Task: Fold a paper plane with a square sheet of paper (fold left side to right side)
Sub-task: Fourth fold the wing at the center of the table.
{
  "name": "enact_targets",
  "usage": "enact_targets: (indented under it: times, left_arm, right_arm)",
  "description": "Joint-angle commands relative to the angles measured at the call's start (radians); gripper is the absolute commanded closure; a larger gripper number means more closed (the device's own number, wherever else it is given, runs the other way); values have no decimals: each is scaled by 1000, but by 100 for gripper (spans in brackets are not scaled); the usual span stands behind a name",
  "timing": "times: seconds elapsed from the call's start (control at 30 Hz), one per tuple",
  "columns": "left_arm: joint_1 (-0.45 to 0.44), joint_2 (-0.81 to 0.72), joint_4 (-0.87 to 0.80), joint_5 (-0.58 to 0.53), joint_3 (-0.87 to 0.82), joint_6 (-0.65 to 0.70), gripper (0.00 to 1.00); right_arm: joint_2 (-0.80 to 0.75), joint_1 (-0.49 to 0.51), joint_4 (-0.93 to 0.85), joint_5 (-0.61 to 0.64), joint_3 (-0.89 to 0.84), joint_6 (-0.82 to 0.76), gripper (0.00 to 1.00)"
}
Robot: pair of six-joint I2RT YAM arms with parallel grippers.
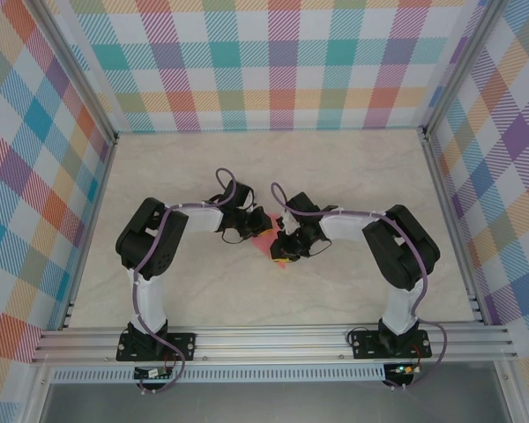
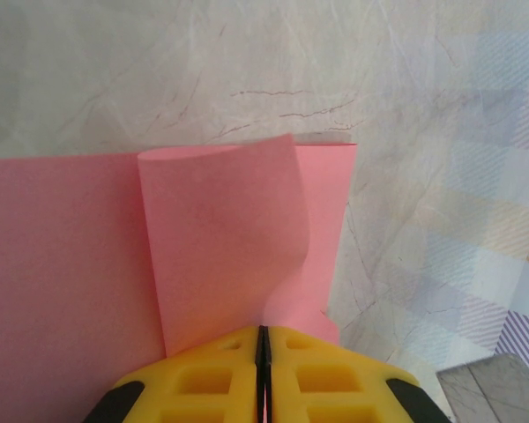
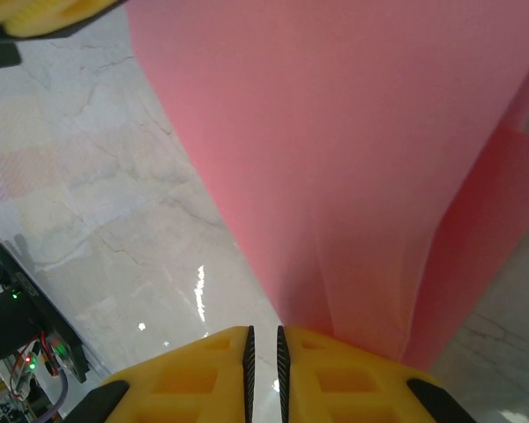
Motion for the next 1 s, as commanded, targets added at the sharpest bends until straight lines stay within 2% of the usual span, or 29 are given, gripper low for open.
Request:
enact_targets:
  times: [0.0,0.3,0.7,0.97]
  left_arm:
    - [-12,28,-80,-51,-24,24,89]
    - [-12,29,-85,-56,-22,25,90]
    - [-12,35,-91,-62,-21,30,90]
    - [-12,36,-90,-63,-21,31,90]
  right_arm:
    - [17,-6,-33,6,-22,-15,83]
    - [10,-5,-88,69,-37,-40,83]
    - [-38,-5,-106,65,-158,-24,83]
    - [-104,-14,-62,44,-267,0,89]
